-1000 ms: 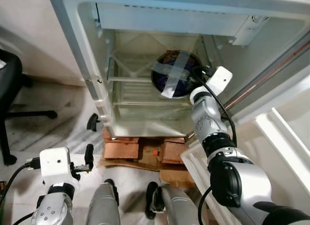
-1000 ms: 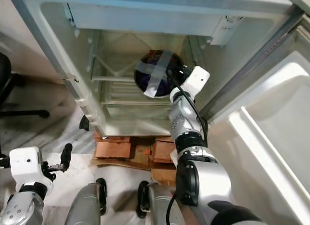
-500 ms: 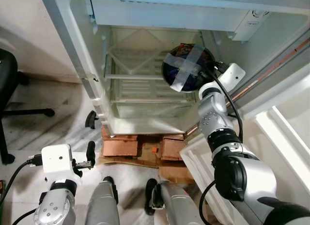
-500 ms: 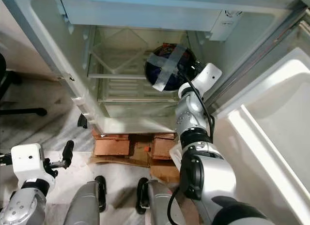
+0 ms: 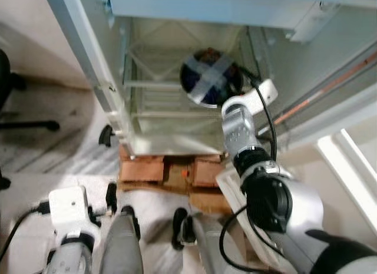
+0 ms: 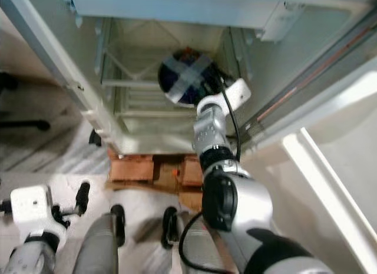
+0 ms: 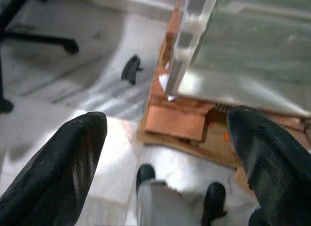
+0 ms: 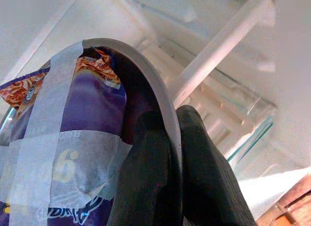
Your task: Restocking fridge
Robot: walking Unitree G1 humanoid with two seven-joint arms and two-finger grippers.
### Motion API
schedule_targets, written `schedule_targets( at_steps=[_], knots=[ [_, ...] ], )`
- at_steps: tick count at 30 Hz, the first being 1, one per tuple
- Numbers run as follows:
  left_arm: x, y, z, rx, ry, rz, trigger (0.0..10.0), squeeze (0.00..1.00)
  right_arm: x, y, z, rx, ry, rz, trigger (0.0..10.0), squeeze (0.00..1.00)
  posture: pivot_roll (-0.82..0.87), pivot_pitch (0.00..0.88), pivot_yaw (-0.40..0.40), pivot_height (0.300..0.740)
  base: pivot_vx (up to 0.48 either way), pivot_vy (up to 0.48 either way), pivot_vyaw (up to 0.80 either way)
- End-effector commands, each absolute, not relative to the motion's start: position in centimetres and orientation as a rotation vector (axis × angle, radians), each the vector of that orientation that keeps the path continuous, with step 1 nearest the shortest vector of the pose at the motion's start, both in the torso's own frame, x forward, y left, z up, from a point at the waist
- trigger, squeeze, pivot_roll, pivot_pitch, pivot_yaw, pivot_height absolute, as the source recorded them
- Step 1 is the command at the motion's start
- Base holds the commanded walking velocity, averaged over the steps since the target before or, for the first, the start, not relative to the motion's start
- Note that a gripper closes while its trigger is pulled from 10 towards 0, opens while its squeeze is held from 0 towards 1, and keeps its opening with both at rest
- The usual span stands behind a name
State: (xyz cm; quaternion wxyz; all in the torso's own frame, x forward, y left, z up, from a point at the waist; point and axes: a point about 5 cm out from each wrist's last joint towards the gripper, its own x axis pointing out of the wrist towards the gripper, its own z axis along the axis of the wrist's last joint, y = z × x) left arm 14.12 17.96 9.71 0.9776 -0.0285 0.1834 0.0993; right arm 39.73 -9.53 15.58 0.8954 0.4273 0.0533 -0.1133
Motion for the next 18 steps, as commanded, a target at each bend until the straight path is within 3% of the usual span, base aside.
schedule_targets(
  at_steps=[1,8,16,17,18],
  knots=[
    [13.3,18.0,9.6,-0.062,0.397,0.216,10.0,0.0,39.5,-9.5,14.8,0.918,0.146,-0.262,10.0,0.0,0.3,0.426,-0.177,0.74,0.0,0.0,0.0],
    [11.5,17.9,9.9,-0.083,0.446,0.265,10.0,0.0,40.4,-9.1,17.1,1.053,0.139,-0.259,10.0,0.0,0.32,0.472,-0.204,0.74,0.0,0.0,0.0],
    [11.7,17.4,9.9,-0.097,0.45,0.266,10.0,0.0,41.1,-7.6,19.5,1.28,0.128,-0.178,10.0,0.0,0.31,0.466,-0.222,0.74,0.0,0.0,0.0],
    [11.7,17.4,9.9,-0.099,0.451,0.267,10.0,0.0,41.2,-7.5,19.7,1.292,0.126,-0.171,10.0,1.0,0.31,0.462,-0.223,0.74,0.0,0.0,0.0],
    [11.7,17.4,9.9,-0.099,0.451,0.267,10.0,0.0,41.2,-7.5,19.7,1.292,0.126,-0.171,10.0,1.0,0.31,0.462,-0.223,0.74,0.0,0.0,0.0]
  ],
)
